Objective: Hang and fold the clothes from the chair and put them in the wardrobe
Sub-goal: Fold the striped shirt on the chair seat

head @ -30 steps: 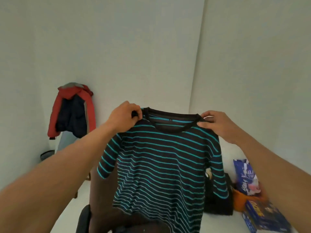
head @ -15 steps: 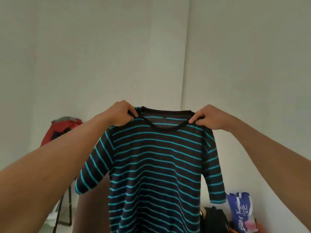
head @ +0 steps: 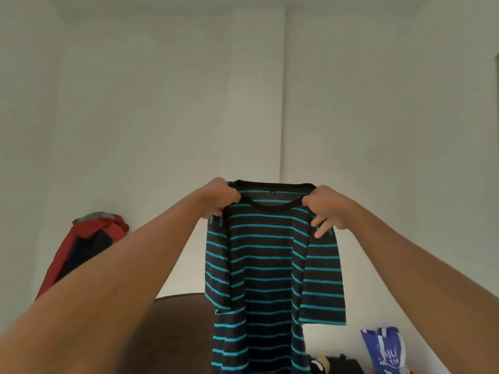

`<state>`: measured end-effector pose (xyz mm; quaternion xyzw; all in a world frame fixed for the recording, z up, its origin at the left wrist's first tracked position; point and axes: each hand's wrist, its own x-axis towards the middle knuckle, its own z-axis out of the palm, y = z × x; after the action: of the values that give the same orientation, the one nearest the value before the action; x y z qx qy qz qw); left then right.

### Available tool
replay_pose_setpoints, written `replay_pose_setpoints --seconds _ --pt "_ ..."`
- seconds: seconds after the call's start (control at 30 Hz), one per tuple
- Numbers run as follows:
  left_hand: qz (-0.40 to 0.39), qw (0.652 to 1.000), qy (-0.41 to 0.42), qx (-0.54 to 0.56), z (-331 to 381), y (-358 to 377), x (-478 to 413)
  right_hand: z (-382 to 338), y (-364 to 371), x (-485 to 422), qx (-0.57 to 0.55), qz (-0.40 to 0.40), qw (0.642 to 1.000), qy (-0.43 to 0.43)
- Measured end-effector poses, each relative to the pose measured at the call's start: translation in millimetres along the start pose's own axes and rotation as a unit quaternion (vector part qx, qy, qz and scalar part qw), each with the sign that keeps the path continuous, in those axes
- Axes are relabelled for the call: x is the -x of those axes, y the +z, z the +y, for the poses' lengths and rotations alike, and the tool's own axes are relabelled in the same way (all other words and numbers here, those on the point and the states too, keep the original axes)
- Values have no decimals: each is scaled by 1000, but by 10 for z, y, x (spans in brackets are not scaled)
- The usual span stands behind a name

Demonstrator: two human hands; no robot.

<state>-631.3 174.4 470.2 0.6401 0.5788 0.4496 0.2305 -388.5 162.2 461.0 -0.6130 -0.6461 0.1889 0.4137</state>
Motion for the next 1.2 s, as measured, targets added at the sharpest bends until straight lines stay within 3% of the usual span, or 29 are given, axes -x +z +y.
replay_pose_setpoints --seconds 0.1,0.23,0.37,0.53,0.67,0.8,0.93,1.1,1.2 --pt "32 999 19 27 43 86 -19 102 -108 10 -62 -2 998 12" --pt "93 989 85 74 78 141 27 165 -266 102 -175 64 982 -36" --pt "141 964 163 157 192 175 122 180 -367 115 -214 163 957 -110" --pt "143 930 215 262 352 160 238 106 -471 108 -328 205 909 -154" --pt "110 912 218 331 482 145 327 5 -466 155 -443 130 875 -146" --pt "73 914 199 347 553 178 370 -93 -410 215 -434 82 888 -130" --pt "42 904 156 397 533 169 363 -66 -356 207 -459 49 877 -134" --pt "35 878 102 466 441 110 326 24 -272 101 -538 -10 834 -120" --pt "24 884 97 457 371 92 272 42 -175 41 -580 -61 803 -121"
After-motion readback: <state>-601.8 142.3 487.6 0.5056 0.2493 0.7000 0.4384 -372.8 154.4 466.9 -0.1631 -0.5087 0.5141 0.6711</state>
